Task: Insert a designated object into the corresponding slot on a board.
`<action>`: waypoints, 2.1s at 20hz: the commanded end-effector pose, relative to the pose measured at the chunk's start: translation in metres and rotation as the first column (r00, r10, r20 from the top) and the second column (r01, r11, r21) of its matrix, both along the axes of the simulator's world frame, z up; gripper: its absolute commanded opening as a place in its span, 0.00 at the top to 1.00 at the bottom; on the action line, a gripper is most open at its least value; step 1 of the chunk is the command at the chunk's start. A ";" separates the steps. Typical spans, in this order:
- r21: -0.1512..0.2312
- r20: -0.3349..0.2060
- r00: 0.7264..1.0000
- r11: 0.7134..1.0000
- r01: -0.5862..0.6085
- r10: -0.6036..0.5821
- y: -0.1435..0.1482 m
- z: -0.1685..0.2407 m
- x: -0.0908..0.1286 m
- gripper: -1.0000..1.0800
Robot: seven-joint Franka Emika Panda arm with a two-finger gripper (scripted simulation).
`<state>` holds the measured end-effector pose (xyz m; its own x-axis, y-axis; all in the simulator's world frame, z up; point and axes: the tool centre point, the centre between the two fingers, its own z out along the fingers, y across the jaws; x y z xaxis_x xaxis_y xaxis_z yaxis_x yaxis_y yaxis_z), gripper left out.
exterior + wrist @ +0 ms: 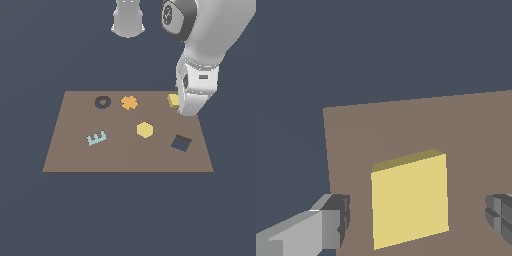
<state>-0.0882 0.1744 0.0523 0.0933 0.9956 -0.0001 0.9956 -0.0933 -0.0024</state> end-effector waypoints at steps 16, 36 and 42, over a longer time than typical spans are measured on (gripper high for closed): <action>0.000 0.002 0.999 0.999 -0.035 0.035 0.001 -0.022 -0.004 0.04; 0.000 0.002 0.999 0.999 -0.044 0.044 0.000 -0.019 -0.003 1.00; 0.000 0.002 0.996 0.996 -0.093 0.093 -0.004 -0.018 0.004 1.00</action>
